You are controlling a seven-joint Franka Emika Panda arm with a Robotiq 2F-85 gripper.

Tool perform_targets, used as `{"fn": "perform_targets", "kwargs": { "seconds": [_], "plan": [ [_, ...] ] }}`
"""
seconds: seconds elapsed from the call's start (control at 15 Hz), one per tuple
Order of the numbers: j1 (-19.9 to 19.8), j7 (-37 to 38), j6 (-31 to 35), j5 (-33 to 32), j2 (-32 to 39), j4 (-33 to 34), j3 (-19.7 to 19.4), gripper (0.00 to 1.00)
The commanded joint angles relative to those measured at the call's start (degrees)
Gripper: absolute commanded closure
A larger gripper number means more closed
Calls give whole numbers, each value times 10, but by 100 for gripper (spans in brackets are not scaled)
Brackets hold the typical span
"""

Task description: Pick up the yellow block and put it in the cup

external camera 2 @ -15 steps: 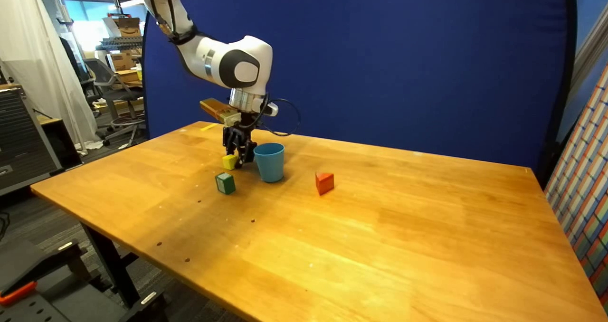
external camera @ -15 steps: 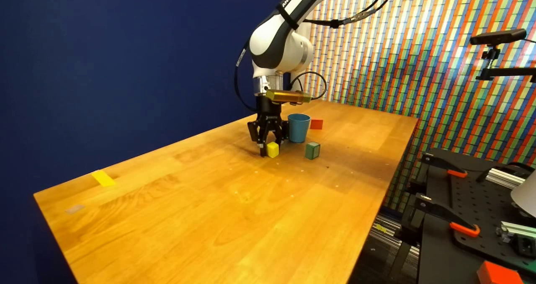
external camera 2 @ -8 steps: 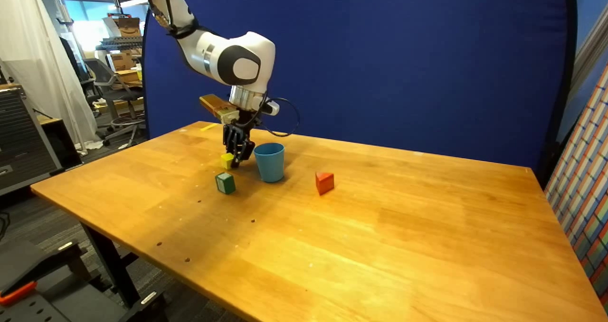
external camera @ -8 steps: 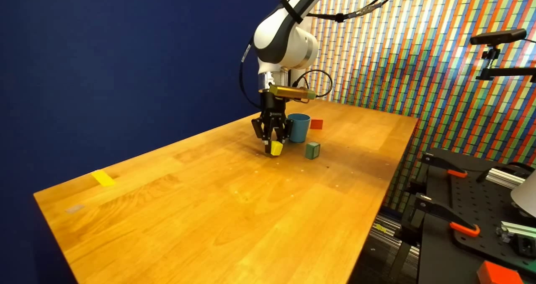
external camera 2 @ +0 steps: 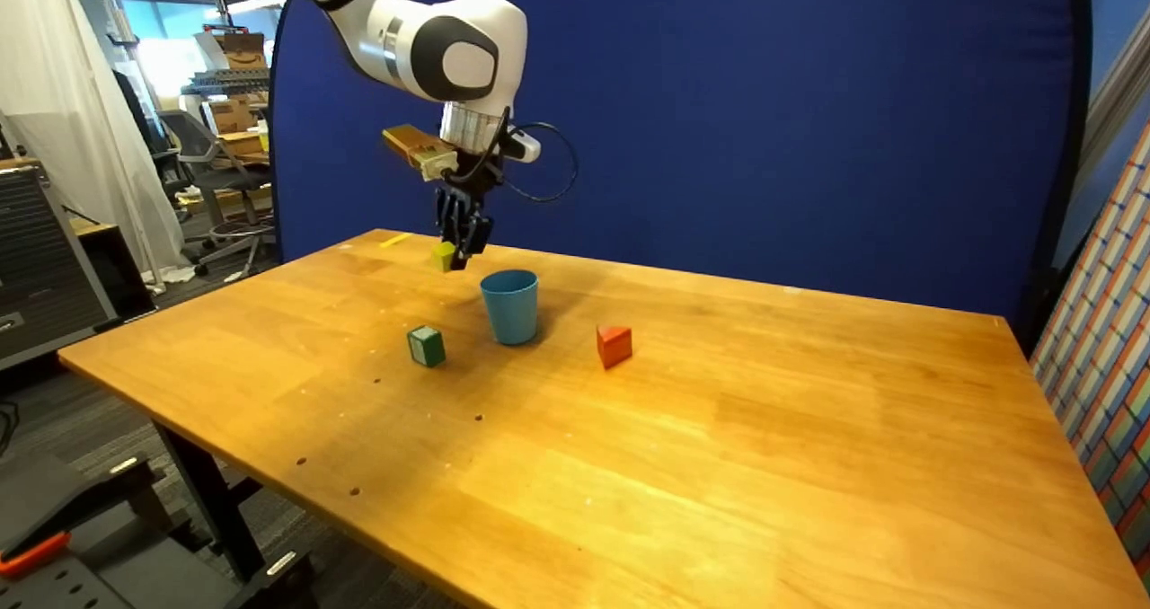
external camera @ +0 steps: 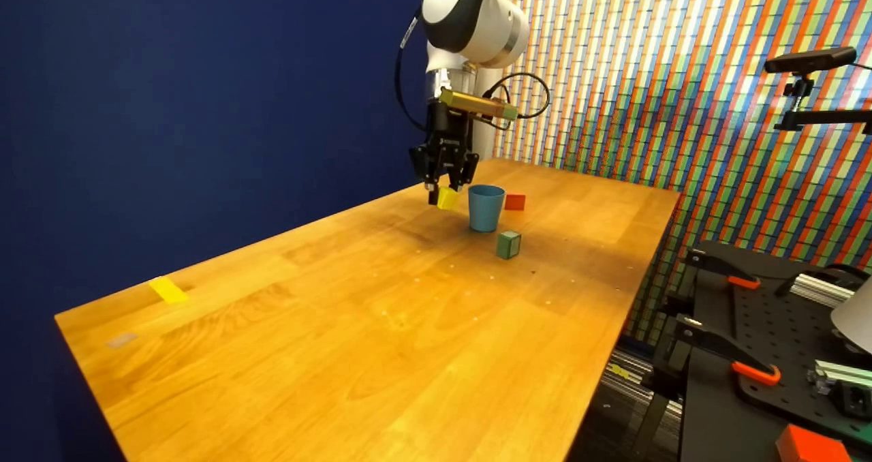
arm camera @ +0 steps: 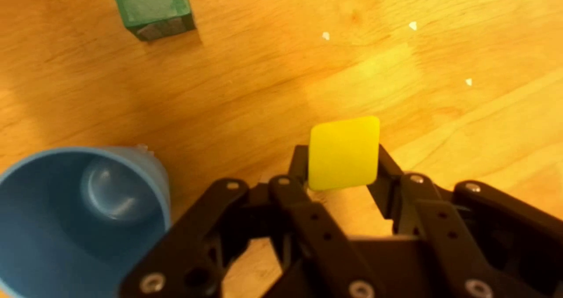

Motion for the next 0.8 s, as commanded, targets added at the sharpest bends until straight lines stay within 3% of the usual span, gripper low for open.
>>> {"fn": "perform_targets", "kwargs": {
  "seconds": [0.0,0.33,0.73],
  "plan": [
    [-4,43,5,17,-46,-30,-20,83],
    [-20,114,23,26,-57,-42,-60,83],
    [-48,131,21,44,-37,-26,-78,83]
  ]
}}
